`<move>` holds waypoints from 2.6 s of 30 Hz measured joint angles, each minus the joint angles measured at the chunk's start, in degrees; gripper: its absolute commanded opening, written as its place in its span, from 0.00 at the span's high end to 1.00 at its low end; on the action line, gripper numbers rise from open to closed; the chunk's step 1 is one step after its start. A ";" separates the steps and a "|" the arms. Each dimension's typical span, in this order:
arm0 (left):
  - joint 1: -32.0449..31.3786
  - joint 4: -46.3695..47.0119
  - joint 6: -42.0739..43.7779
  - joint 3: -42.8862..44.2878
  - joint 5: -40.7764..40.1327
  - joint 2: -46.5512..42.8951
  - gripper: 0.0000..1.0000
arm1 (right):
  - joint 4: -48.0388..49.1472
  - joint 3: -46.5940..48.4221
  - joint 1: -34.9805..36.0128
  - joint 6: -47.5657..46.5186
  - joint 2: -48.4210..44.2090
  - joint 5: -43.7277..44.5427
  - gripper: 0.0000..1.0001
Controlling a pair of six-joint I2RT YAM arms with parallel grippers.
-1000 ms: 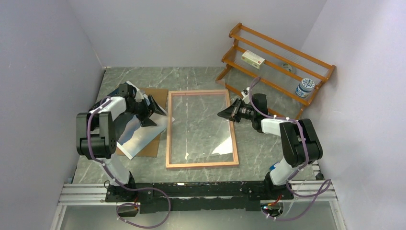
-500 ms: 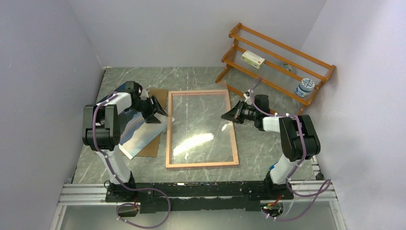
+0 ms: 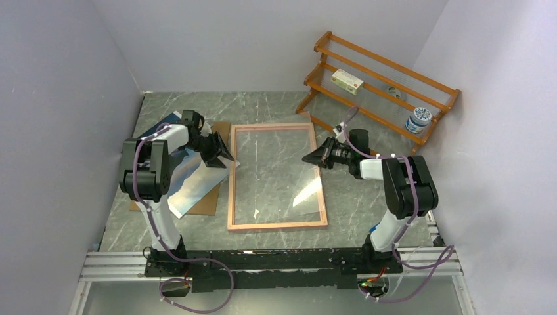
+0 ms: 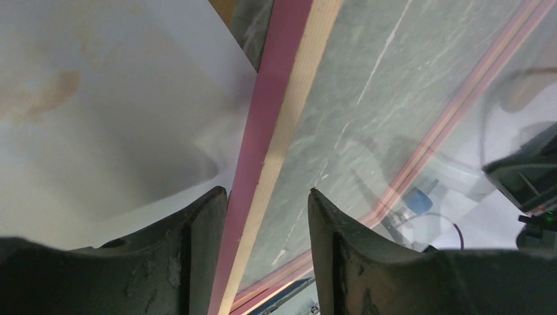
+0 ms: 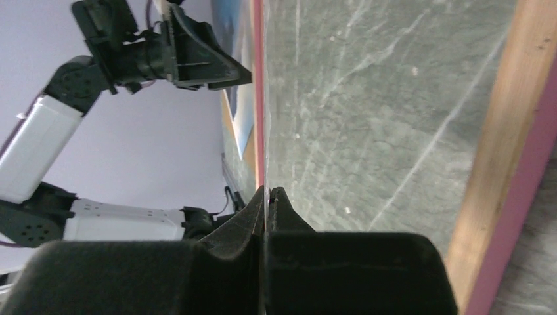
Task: Put the photo into the frame
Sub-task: Place the photo frame item in the photo frame.
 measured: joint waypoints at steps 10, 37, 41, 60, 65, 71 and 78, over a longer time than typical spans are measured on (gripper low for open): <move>-0.44 -1.36 -1.49 0.20 -7.39 -0.90 0.49 | -1.66 6.34 0.52 7.43 -8.79 -1.40 1.00; 0.00 3.65 -6.12 -5.88 -11.91 -11.72 0.28 | -3.19 4.42 7.85 10.71 -4.92 6.47 1.00; -0.02 6.54 -6.10 -7.19 -6.93 -8.90 0.28 | -3.50 4.11 6.88 8.98 -3.72 6.49 1.00; -2.62 8.59 -4.35 -4.68 -0.70 -0.59 0.38 | -8.96 4.11 4.22 0.70 -3.58 7.61 1.00; -3.10 8.13 -3.85 -4.35 -1.55 -0.46 0.39 | -10.95 4.42 3.63 -1.29 -1.79 7.74 1.00; -3.21 8.04 -3.82 -4.35 -2.10 -0.42 0.38 | -13.68 4.98 3.52 -2.91 0.02 7.82 1.00; -3.32 7.96 -3.80 -4.26 -2.40 -0.28 0.38 | -14.97 5.53 3.32 -4.70 0.07 8.04 1.00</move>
